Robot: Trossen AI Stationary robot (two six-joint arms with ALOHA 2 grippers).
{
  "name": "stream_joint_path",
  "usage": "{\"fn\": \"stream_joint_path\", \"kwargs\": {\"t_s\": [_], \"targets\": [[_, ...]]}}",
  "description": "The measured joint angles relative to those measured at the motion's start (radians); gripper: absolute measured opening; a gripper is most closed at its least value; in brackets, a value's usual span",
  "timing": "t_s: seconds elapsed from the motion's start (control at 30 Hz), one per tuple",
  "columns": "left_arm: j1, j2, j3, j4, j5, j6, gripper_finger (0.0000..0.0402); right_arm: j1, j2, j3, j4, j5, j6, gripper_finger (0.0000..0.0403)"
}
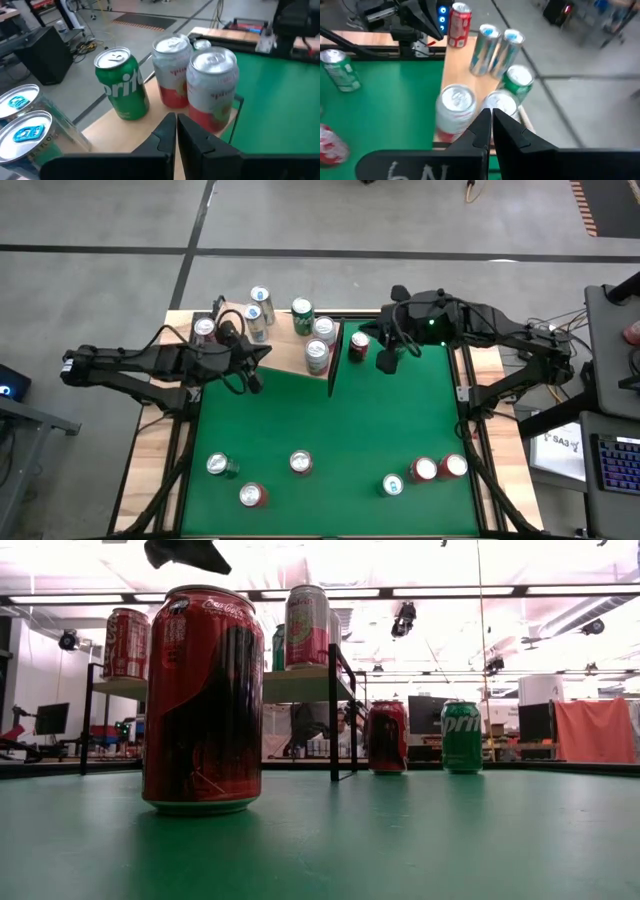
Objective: Place canned beverage on shelf
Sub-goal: Put the red soda can on the shelf
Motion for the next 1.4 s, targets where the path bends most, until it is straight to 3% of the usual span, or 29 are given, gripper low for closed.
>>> {"fn": "stream_joint_path", "kwargs": {"t_s": [0.5, 0.87, 1.3, 1.4], "targets": [[-0.033, -0.022, 0.000, -0.015, 0.073, 0.200, 0.0000, 0.049, 0.001, -0.079, -0.181, 0.003, 0.595, 0.0009], [-0.035, -0.039, 0.000, 0.000, 0.073, 0.335, 0.0000, 0.135, 0.078, -0.097, -0.338, 0.000, 0.901, 0.0009], [-0.036, -0.126, 0.000, 0.041, 0.073, 0.352, 0.0000, 0.241, 0.210, -0.097, -0.352, -0.242, 1.071, 0.0009], [-0.038, -0.148, 0.000, 0.067, 0.121, 0.329, 0.0000, 0.263, 0.220, -0.097, -0.358, -0.276, 1.116, 0.0009]]}}
